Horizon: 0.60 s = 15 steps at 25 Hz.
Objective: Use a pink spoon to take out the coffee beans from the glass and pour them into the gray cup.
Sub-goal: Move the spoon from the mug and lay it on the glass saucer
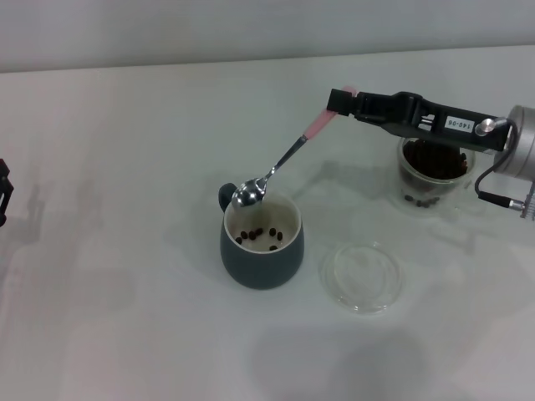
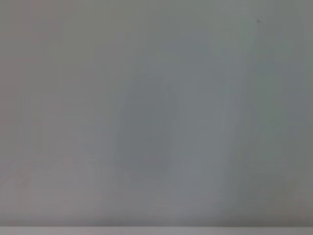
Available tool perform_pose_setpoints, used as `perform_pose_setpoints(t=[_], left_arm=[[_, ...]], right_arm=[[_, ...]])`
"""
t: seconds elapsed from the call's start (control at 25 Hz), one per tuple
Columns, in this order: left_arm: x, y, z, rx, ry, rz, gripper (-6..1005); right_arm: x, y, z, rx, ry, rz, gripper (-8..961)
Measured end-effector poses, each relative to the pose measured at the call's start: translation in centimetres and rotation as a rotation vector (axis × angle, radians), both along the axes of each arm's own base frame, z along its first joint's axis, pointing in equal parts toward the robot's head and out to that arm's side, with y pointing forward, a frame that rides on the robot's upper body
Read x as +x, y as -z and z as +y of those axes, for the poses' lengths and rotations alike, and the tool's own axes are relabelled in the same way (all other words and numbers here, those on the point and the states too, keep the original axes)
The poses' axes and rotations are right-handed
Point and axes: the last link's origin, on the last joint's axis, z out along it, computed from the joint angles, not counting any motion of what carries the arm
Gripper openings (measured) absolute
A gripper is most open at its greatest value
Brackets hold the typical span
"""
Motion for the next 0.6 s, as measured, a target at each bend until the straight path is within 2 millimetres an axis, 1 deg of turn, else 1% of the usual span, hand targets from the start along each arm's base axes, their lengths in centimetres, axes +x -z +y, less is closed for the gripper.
perform_pose_setpoints(t=[0.16, 0.4, 0.6], left_arm=[[0.1, 0.0, 0.2, 0.000, 0.004, 0.000, 540], [0.3, 0.1, 0.3, 0.000, 0.006, -0.001, 540], [0.4, 0.1, 0.4, -0.003, 0.009, -0.001, 540]], right_arm=[[0.1, -0.6, -0.3, 0.000, -0.006, 0.006, 171], [2.0, -2.9, -1.0, 0.041, 0.001, -0.053, 175], [3.8, -4.5, -2.0, 0.068, 0.004, -0.109, 177]])
